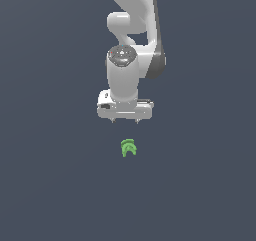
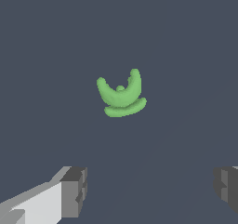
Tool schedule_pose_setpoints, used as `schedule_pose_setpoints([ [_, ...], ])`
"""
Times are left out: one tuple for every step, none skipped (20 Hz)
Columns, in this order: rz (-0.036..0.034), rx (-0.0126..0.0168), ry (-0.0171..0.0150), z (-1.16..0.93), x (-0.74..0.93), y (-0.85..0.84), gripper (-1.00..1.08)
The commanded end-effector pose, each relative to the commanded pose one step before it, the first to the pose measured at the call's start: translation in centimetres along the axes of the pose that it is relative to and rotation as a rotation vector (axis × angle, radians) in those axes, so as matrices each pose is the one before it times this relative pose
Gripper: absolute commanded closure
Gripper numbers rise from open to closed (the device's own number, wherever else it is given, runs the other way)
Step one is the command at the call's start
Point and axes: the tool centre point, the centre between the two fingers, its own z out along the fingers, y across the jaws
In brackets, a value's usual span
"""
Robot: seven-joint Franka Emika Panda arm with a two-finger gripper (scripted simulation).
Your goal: Pick up the object and move it to a goal position.
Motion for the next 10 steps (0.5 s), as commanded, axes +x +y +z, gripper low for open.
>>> schedule_pose_setpoints([
  [0.0,0.0,0.0,0.0,0.0,0.001,-0.92],
  [0.00036,-0.00032,0.00049,-0.022,0.022,0.018,-0.92],
  [0.00126,-0.00102,0.00161,-0.075,0.063,0.064,-0.92],
  [0.00212,-0.00168,0.00265,-0.125,0.103,0.105,-0.92],
  [0.00299,-0.00228,0.00361,-0.172,0.142,0.145,-0.92],
  [0.00399,-0.00288,0.00459,-0.225,0.174,0.185,-0.92],
  [0.0049,-0.00323,0.0052,-0.265,0.191,0.213,-0.92],
  [0.00466,-0.00271,0.00442,-0.239,0.151,0.185,-0.92],
  [0.00402,-0.00199,0.0033,-0.193,0.102,0.143,-0.92],
  [0.00322,-0.00127,0.00218,-0.143,0.057,0.099,-0.92],
])
